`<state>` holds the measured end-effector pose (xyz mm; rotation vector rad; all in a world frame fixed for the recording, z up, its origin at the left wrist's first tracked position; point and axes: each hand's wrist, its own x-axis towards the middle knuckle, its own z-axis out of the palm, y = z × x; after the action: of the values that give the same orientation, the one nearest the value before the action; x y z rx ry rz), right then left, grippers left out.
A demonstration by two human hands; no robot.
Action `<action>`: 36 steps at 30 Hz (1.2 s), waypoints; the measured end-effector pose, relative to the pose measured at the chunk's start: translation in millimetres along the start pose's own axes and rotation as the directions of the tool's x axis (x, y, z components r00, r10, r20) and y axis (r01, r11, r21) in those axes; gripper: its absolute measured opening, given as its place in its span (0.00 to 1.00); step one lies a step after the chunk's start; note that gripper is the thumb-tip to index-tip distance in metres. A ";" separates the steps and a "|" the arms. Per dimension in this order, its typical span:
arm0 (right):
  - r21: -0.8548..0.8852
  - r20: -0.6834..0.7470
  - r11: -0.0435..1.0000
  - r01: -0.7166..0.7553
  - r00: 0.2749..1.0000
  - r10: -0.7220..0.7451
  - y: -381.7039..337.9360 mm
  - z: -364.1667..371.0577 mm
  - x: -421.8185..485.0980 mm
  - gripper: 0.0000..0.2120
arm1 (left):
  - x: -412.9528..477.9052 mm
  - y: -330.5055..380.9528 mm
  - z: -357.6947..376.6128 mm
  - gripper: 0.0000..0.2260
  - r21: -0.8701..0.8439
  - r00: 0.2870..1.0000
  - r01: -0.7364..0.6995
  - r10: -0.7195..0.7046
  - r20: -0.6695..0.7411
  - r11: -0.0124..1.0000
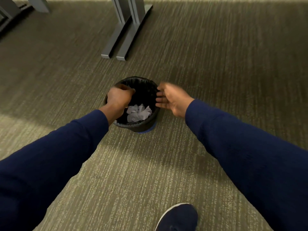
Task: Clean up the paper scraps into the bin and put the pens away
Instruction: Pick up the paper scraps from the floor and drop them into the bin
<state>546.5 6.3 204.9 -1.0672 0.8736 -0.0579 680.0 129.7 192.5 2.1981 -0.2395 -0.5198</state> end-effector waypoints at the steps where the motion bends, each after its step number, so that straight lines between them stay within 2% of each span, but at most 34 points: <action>1: -0.005 -0.013 1.000 0.011 1.000 -0.011 1.6 -10.3 -2.4 0.09 | -2.7 5.9 4.9 0.02 0.007 0.999 -0.031 0.031 0.019 0.999; 4: -0.016 -0.067 0.999 0.049 0.997 -0.050 9.2 -46.4 -13.5 0.08 | -13.4 26.9 24.7 0.03 0.038 0.983 -0.148 0.143 0.118 0.988; 9: 0.007 -0.217 0.991 0.133 0.968 -0.128 32.1 -123.1 -44.0 0.05 | -34.9 65.4 83.4 0.05 0.087 0.905 -0.335 0.295 0.306 0.938; 13: 0.004 -0.363 0.984 0.180 0.917 -0.167 60.2 -189.8 -75.5 0.04 | -57.7 94.8 156.9 0.09 0.142 0.812 -0.517 0.431 0.394 0.844; 17: -0.006 -0.540 0.986 0.165 0.829 -0.142 102.9 -259.7 -106.9 0.07 | -96.9 116.9 245.8 0.11 0.091 0.695 -0.629 0.506 0.511 0.772; 19: -0.047 -0.617 0.990 0.130 0.776 -0.131 130.2 -296.4 -126.8 0.10 | -123.5 124.3 292.2 0.09 0.082 0.618 -0.682 0.512 0.597 0.727; 22: -0.140 -0.702 0.990 0.035 0.701 -0.124 174.5 -343.0 -162.6 0.13 | -171.8 131.8 354.3 0.11 0.048 0.464 -0.774 0.513 0.722 0.632; 25: -0.099 -0.788 0.995 -0.005 0.612 -0.075 222.0 -379.2 -200.7 0.11 | -232.0 133.9 412.6 0.14 0.017 0.331 -0.830 0.468 0.820 0.558; 27: -0.056 -0.841 0.998 -0.010 0.539 -0.042 251.5 -397.2 -224.3 0.09 | -271.6 130.0 446.9 0.11 0.015 0.262 -0.858 0.413 0.872 0.514; 32: 0.027 -0.911 0.995 -0.095 0.408 0.064 314.4 -431.3 -276.3 0.09 | -359.3 99.4 507.2 0.08 -0.094 0.035 -0.907 0.298 0.954 0.410; 36: 0.009 -0.945 0.976 -0.217 0.317 0.079 356.3 -451.7 -310.5 0.12 | -411.4 67.7 542.7 0.06 -0.155 -0.090 -0.947 0.230 0.969 0.282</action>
<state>-82.0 -7.8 25.4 -1.0090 2.1035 -0.5436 70.5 -151.7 58.9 1.5450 -2.4731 -1.1117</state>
